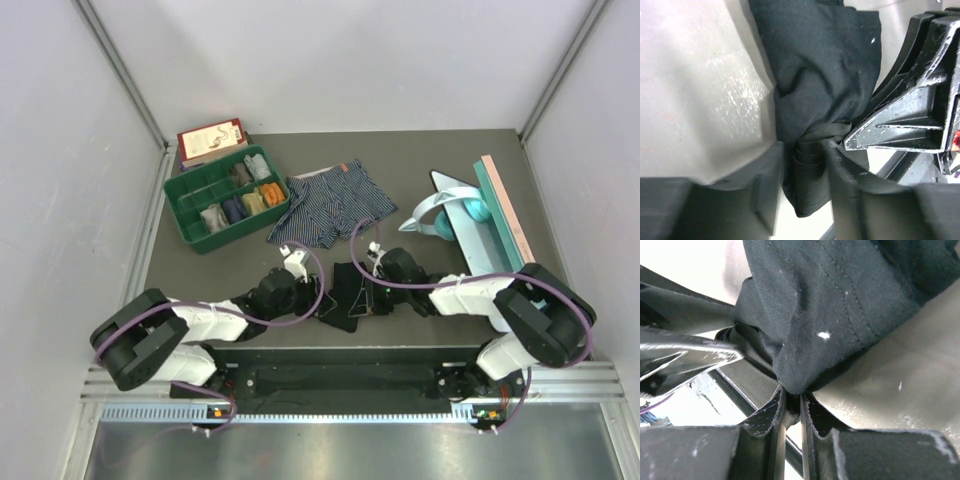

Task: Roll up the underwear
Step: Roll the underwear to the center of the board.

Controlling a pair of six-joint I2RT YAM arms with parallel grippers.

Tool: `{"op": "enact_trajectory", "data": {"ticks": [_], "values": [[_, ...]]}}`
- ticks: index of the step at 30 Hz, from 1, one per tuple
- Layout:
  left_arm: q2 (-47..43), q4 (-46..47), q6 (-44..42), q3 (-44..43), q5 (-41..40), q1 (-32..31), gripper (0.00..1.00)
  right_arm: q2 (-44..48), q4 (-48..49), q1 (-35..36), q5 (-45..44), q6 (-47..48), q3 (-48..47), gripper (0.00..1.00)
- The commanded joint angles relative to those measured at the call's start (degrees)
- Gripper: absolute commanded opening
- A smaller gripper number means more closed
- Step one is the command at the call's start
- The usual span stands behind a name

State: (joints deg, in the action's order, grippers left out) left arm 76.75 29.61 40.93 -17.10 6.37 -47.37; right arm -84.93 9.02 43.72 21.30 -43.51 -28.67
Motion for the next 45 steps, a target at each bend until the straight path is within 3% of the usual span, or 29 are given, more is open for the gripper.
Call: {"op": "enact_trajectory", "data": {"ticks": [1, 2, 3, 5, 6, 7, 12, 19, 26, 39, 45], "values": [[3.21, 8.09, 2.58, 2.25, 1.97, -0.17, 0.35, -2.53, -4.27, -0.04, -4.78, 4.13, -0.78, 0.1], [3.93, 9.14, 3.27, 2.34, 2.5, -0.17, 0.23, -2.18, -5.66, -0.04, -4.6, 4.57, -1.56, 0.16], [4.72, 9.33, 3.72, 2.16, 3.55, -0.17, 0.17, -1.57, -6.63, -0.04, -4.08, 5.27, -2.09, 0.29], [6.48, 9.16, 5.12, 1.72, 4.43, -0.17, 0.02, 0.27, -9.35, -0.13, -4.68, 7.64, -3.67, 0.4], [6.92, 8.98, 5.39, 1.64, 5.14, -0.17, 0.0, 3.16, -13.89, -0.04, -5.3, 8.6, -4.2, 0.5], [7.27, 8.72, 5.74, 1.46, 6.01, -0.17, 0.0, 5.19, -16.2, -0.04, -6.78, 10.79, -4.73, 0.54], [6.57, -3.45, 5.57, -3.36, 6.99, 0.0, 0.0, 17.84, -25.0, 5.99, -17.84, 19.67, -8.68, 0.62], [7.1, -17.55, 3.72, -10.93, 8.66, 0.88, 0.0, 20.33, -19.31, 20.23, -30.52, 30.04, -6.85, 0.64], [7.45, -20.9, 4.34, -13.04, 12.43, 2.64, 0.0, 17.61, -7.11, 27.28, -35.18, 34.01, -2.02, 0.64], [8.94, -22.75, 4.86, -14.8, 16.57, 4.13, 0.0, 8.3, -4.18, 32.83, -37.3, 36.21, -2.19, 0.59], [9.03, -21.79, 5.13, -14.89, 18.94, 4.66, 0.0, 2.14, -3.65, 32.83, -41.68, 33.58, -2.1, 0.49]]}}
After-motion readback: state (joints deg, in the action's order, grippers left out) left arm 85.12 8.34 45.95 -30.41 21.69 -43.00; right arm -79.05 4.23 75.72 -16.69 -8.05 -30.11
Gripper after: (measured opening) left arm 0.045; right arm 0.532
